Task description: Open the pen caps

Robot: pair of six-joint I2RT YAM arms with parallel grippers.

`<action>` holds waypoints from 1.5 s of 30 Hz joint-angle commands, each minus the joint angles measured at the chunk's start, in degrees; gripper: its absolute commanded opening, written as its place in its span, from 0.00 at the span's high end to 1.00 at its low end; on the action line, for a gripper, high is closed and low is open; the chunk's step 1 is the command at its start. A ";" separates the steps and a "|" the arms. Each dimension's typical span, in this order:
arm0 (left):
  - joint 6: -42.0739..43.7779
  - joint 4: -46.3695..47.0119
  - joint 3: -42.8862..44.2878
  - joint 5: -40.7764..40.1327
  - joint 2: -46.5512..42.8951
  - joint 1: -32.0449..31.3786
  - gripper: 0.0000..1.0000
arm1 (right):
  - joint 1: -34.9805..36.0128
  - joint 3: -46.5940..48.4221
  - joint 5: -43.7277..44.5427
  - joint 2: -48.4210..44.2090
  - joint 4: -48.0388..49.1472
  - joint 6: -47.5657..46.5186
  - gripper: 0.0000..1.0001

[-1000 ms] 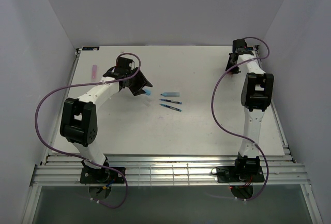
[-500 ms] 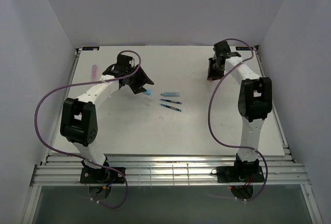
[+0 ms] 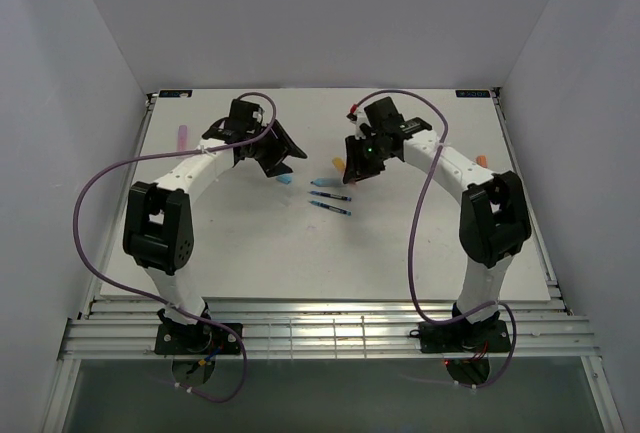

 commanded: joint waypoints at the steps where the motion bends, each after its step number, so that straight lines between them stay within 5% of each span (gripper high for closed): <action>1: -0.07 0.43 2.34 3.69 -0.30 -0.23 0.33 | 2.90 2.65 -6.13 0.00 1.25 -0.68 0.92; 27: -2.79 2.10 -1.79 3.96 -1.27 -3.48 0.35 | 6.50 6.34 -16.86 3.26 5.64 5.83 0.92; 45: -2.26 1.75 -3.28 1.23 -2.85 -3.75 0.50 | 7.03 2.56 -17.39 0.18 7.14 7.15 0.92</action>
